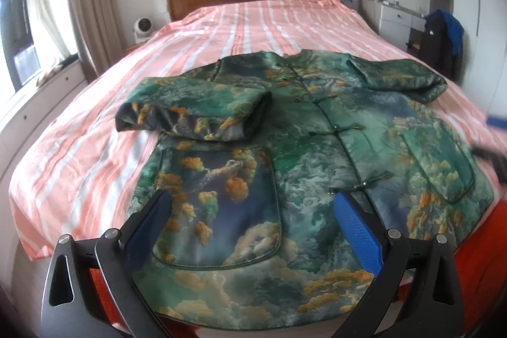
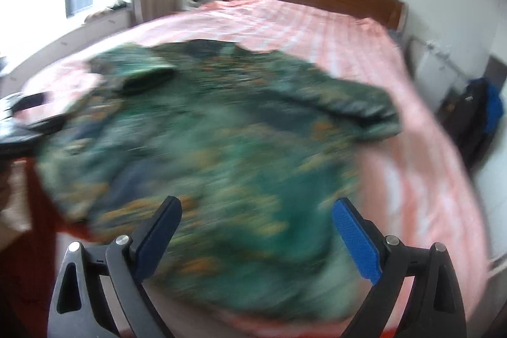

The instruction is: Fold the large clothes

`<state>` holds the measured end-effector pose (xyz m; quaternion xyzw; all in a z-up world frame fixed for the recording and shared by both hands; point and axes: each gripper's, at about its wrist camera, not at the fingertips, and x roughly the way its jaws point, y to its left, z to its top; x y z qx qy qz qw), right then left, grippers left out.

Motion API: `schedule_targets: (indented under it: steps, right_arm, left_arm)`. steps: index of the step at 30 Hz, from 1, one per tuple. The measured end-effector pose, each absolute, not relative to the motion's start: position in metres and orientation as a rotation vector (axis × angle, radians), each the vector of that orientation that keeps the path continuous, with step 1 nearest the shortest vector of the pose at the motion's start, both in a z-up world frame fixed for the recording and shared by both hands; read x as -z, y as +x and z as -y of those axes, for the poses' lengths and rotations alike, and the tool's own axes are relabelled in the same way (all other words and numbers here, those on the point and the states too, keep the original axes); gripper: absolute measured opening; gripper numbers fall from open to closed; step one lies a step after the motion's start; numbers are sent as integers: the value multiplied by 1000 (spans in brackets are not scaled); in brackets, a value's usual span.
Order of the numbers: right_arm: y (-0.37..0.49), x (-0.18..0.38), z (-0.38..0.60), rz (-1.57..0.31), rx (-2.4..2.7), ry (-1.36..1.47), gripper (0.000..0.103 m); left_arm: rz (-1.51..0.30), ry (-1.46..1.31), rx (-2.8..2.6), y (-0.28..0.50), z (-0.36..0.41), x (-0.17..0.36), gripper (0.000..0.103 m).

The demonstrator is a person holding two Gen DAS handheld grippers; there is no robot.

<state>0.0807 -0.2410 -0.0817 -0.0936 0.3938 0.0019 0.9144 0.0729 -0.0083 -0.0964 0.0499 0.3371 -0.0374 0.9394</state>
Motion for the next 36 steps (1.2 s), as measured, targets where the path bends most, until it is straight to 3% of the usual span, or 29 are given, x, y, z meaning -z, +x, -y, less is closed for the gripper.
schedule_targets:
  steps: [5,14,16,17,18,24,28,30,31,32,36]
  right_arm:
    - [177,83,264,-820,38,-384,95]
    - [342,162,247,-900,72,-737,91]
    - [355,154,263,-908,97,-633,64]
    - [356,140,277,-888,127,-554,30]
    - [352,129,288,-863,154,-499,13]
    - [267,31,440,-677,466,-114,13]
    - [183,17,536,-646,719,112,14]
    - [139,41,580,-711,889,232,39]
    - [124,53,593,-740,937,276,64]
    - [108,66,603,-760,967,328,72]
    - [56,105,597,-815,929,460,72]
  left_arm:
    - [-711,74,59,78,2,102,102]
    - [-759,99,3,83,-1,118,102]
    - [-772,95,4,86,-3,121,102]
    - [-772,91,5,86,-4,122,102]
    - [-771,86,8,87,-5,122,102]
    - [-763,67,26,88,-8,120,102]
    - [-757,64,20,88,-7,117,102]
    - [-759,73,14,90,-6,116,102]
    - [-760,80,12,90,-6,114,102]
    - [-759,89,11,91,-5,112,102]
    - [-722,170,32,104,-9,88,102]
